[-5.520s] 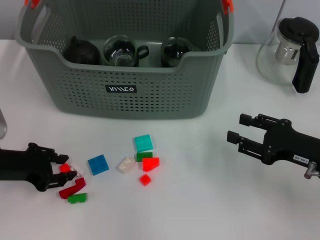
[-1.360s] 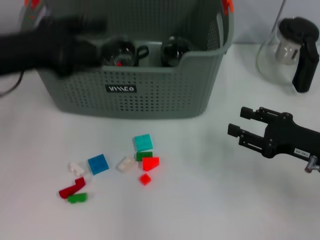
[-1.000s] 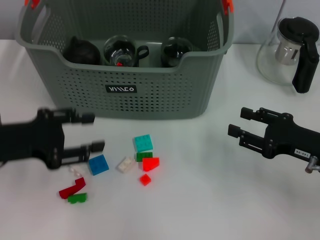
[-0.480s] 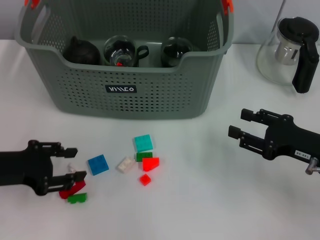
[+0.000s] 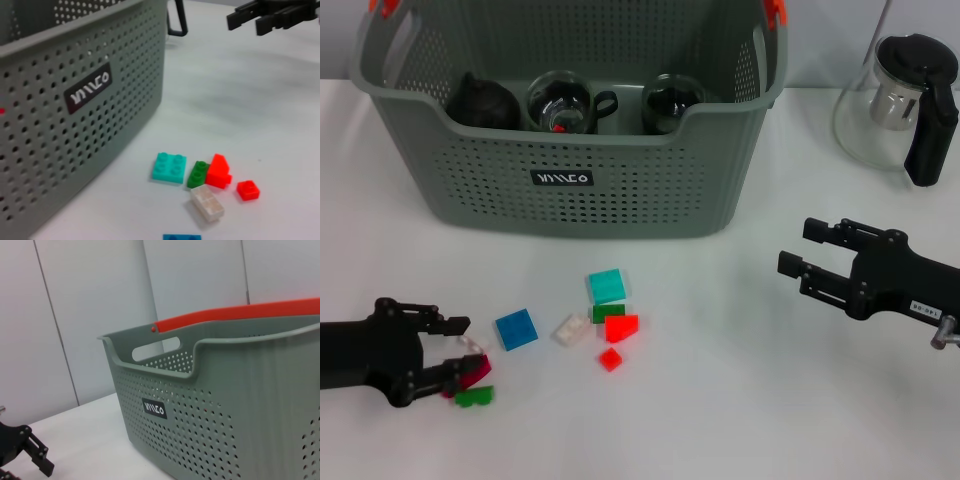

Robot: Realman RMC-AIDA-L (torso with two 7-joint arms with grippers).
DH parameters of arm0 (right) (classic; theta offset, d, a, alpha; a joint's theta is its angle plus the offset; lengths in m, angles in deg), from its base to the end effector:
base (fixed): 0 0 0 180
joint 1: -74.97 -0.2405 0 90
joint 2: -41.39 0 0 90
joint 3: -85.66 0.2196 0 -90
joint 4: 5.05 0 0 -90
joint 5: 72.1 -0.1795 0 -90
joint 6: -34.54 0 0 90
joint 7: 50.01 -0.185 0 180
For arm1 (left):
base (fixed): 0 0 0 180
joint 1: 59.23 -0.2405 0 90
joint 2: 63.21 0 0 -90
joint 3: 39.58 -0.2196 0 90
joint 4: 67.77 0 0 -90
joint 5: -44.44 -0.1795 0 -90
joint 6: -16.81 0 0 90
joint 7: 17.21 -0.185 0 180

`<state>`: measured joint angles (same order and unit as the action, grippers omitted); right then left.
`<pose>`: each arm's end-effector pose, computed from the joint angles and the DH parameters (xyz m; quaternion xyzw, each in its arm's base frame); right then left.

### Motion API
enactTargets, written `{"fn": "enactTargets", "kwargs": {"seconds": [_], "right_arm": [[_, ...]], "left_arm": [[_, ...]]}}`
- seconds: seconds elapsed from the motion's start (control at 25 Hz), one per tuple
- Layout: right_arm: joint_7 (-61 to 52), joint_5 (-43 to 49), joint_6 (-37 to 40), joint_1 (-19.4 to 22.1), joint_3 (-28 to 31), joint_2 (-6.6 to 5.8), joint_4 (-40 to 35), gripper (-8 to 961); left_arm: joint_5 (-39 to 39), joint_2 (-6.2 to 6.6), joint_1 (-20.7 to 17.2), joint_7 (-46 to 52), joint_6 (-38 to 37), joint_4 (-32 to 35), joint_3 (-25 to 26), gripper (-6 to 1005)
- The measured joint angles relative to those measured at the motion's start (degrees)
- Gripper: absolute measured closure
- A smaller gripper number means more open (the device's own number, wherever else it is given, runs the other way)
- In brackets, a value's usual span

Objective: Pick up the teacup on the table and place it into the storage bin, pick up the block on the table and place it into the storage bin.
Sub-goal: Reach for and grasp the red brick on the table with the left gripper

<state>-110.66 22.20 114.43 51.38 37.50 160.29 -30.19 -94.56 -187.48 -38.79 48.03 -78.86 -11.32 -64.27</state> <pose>0.2262 0.2941 -0.0343 -0.9043 0.2146 0.2929 0.2244 -0.2830 0.2482 0.0030 -0.9663 -0.1628 -0.0700 0.1866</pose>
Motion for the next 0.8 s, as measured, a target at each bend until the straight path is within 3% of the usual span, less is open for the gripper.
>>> {"fn": "enactTargets", "kwargs": {"seconds": [0.12, 0.32, 0.8], "right_arm": [[0.00, 0.00, 0.03, 0.07, 0.00, 0.01, 0.00, 308], [0.00, 0.00, 0.07, 0.13, 0.00, 0.00, 0.17, 308], [0.00, 0.00, 0.16, 0.22, -0.25, 0.00, 0.37, 309]], "left_arm": [[0.01, 0.00, -0.09, -0.03, 0.19, -0.13, 1.08, 475], [-0.30, -0.04, -0.94, -1.22, 1.23, -0.50, 1.47, 687], [-0.83, -0.06, -1.47, -3.94, 5.22, -4.60, 1.52, 687]]}}
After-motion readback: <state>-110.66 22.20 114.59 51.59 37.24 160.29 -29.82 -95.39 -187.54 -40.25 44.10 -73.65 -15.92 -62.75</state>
